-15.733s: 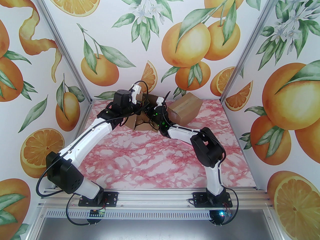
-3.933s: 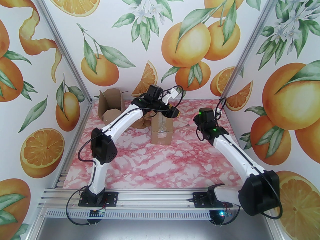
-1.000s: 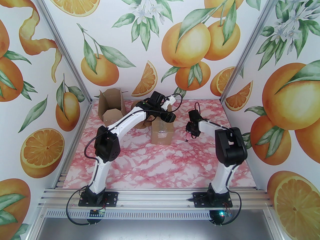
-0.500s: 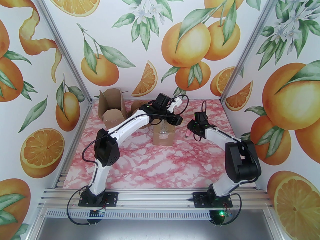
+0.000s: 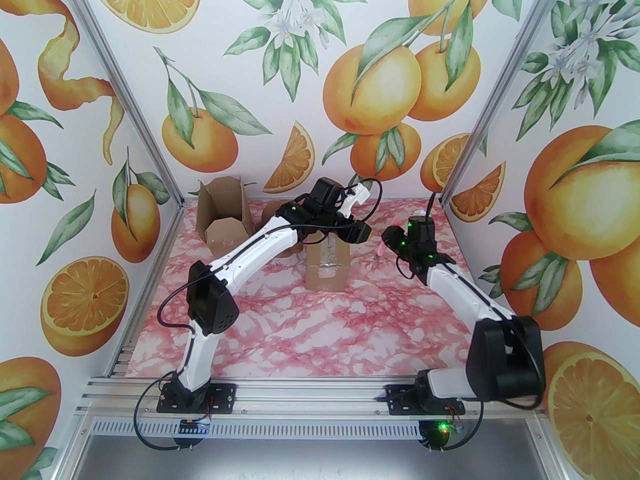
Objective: Unpack the express box
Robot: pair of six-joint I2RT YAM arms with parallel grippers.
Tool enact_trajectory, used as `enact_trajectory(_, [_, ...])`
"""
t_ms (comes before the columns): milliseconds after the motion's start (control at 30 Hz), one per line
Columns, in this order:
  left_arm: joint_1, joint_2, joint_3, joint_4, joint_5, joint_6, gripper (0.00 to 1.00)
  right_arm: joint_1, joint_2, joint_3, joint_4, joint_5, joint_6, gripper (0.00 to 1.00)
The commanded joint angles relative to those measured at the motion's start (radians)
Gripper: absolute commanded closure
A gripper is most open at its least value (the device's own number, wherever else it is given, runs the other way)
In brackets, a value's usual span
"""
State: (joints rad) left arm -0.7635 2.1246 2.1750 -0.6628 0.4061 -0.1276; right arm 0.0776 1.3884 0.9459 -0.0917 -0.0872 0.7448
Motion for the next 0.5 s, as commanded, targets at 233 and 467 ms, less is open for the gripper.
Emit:
enact_trajectory(233, [-0.023, 0.104, 0.141, -0.036, 0.054, -0.024, 0.38, -0.004, -0.117, 0.035, 0.043, -0.002, 0.022, 0.7])
enact_trajectory(467, [-0.028, 0.157, 0.187, -0.036, 0.097, -0.046, 0.39, 0.015, -0.132, 0.053, 0.067, 0.004, 0.028, 0.7])
